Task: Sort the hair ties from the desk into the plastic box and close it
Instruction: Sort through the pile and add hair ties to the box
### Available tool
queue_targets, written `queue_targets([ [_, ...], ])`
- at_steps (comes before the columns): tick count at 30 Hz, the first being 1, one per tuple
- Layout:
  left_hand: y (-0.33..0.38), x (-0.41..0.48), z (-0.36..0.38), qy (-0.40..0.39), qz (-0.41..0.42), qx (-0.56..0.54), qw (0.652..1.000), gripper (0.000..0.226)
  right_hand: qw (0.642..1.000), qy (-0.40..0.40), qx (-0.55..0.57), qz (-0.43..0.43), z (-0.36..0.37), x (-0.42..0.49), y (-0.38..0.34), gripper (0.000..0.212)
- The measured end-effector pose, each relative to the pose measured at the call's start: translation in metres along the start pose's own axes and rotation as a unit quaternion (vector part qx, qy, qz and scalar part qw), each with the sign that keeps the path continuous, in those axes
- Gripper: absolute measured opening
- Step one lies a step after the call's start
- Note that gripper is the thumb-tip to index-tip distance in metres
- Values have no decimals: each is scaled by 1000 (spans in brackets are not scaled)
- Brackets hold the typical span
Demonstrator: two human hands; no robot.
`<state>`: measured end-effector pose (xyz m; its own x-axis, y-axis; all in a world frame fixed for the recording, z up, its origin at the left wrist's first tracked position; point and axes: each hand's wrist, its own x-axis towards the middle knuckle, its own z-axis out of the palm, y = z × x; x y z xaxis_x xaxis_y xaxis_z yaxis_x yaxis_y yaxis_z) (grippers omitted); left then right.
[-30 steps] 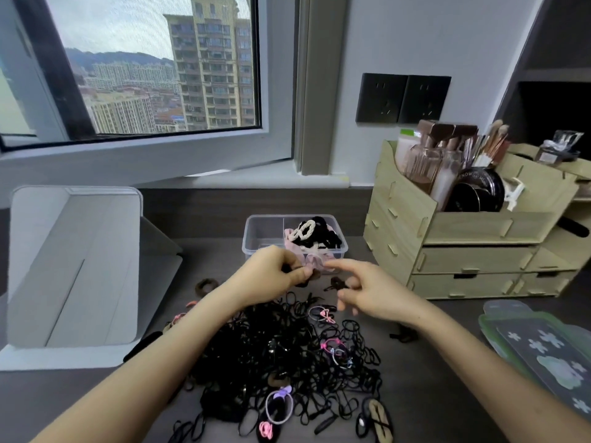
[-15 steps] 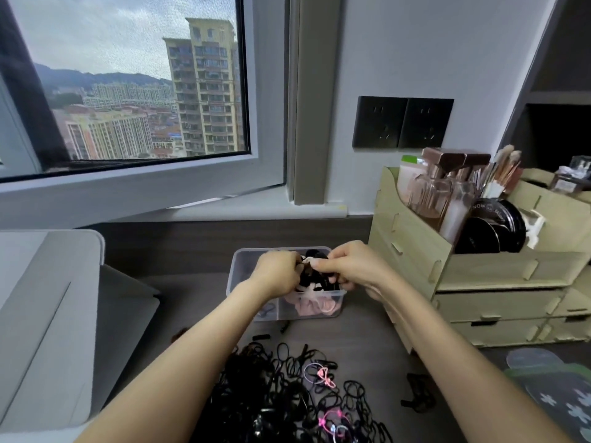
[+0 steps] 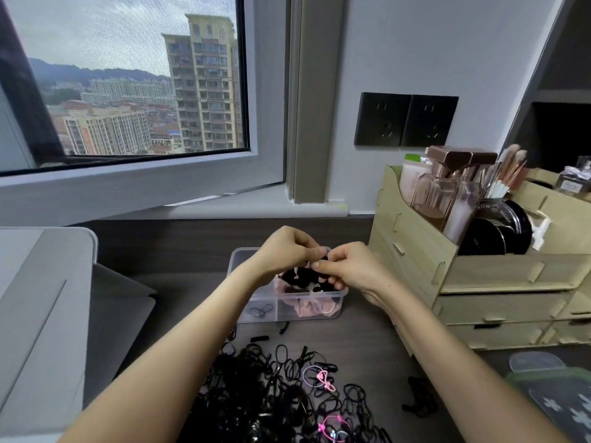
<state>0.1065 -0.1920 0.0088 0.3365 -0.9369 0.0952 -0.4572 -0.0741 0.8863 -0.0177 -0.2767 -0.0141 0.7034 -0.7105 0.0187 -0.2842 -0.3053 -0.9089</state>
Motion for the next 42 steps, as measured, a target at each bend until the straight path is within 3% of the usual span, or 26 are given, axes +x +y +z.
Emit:
queue_targets([
  [4, -1, 4, 0, 22, -12, -40, 999, 19, 994, 22, 108, 10, 1, -2, -2, 18],
  [8, -3, 3, -3, 26, -69, -184, 980, 23, 951, 93, 295, 25, 5, -7, -8, 7],
  [11, 0, -1, -5, 77, -91, -268, 956, 27, 922, 132, 363, 37, 19, -8, -12, 7],
  [14, -2, -1, -13, 218, -65, -235, 945, 31, 943, 170, 285, 15, 42, -6, -12, 16],
  [16, -6, -2, -25, 318, -51, -250, 913, 32, 959, 191, 208, 12, 54, -5, -11, 26],
  [18, -11, -7, -36, 345, -37, -250, 904, 29, 981, 171, 92, -17, 60, -6, -11, 30],
  [21, -18, -15, -38, 307, -13, -174, 936, 21, 988, 82, -114, -63, 66, -8, -16, 23],
  [23, -22, -17, -33, 289, -3, -112, 951, 13, 978, 60, -195, -52, 64, -5, -15, 31],
  [28, -41, -10, -8, 174, 37, 58, 982, 7, 941, 212, -248, -86, 27, 6, 5, 24],
  [30, -45, -4, 5, 117, 46, 126, 984, 10, 944, 167, -276, -73, 17, 12, 15, 30],
  [34, -46, 10, 20, 47, 28, 291, 955, 19, 930, 67, -357, -52, 16, 27, 28, 30],
  [37, -45, 15, 21, -4, -9, 313, 950, 24, 917, 27, -398, -31, 14, 35, 29, 28],
  [42, -30, 7, 9, -36, -43, 202, 978, 30, 904, -11, -426, -30, 6, 37, 21, 32],
])
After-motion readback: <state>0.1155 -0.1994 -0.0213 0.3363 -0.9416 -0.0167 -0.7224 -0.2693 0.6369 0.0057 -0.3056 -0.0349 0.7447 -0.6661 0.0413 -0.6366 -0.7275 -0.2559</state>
